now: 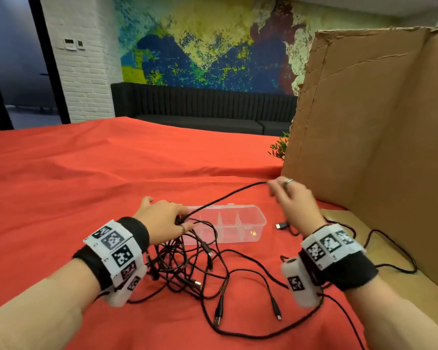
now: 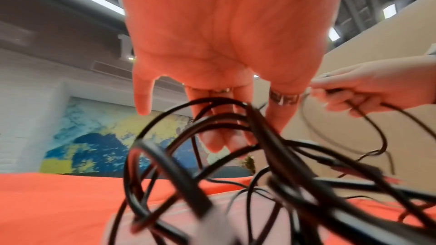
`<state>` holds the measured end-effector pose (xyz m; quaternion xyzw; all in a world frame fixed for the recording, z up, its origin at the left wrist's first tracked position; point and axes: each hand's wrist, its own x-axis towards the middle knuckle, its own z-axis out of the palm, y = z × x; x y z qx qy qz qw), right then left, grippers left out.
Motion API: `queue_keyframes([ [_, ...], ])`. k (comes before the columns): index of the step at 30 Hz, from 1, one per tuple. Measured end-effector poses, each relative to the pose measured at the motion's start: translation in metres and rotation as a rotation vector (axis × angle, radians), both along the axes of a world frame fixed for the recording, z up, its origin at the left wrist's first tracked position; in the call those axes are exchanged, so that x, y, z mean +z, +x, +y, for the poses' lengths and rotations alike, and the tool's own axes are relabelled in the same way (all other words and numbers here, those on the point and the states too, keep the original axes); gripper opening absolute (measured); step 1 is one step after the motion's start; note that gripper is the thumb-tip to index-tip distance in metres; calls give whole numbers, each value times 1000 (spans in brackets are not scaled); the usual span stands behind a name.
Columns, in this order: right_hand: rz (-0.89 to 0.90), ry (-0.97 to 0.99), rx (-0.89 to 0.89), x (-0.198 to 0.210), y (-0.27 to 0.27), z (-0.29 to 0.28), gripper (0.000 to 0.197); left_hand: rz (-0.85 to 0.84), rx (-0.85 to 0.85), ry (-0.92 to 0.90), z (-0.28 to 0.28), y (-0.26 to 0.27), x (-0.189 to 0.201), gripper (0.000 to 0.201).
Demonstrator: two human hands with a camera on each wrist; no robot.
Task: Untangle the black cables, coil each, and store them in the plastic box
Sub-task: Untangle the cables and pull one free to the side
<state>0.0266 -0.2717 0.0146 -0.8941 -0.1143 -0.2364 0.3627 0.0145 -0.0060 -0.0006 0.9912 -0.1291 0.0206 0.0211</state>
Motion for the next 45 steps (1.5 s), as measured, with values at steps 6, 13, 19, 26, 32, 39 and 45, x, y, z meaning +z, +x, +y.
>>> queue_keyframes([
  [6, -146, 249, -406, 13, 8, -78, 26, 51, 121, -23, 27, 20, -6, 41],
  [13, -161, 464, -702, 2, 16, -147, 28, 205, 215, 32, 48, 20, -9, 38],
  [19, 198, 225, -319, -35, 18, -90, 31, 112, 150, -60, 37, 15, -7, 31],
  [26, 248, -473, 142, -47, -23, 43, 86, -97, -110, 36, 11, -3, 1, 88],
  [32, 257, -569, 169, -40, -29, 78, 35, -242, -301, 19, 3, -14, 1, 97],
  [39, 174, -519, -244, -14, -27, 33, 47, -99, -198, 1, 14, -4, -8, 99],
  [45, 268, -314, -419, -8, -10, -47, 38, -32, 29, -56, 44, 2, -9, 44],
])
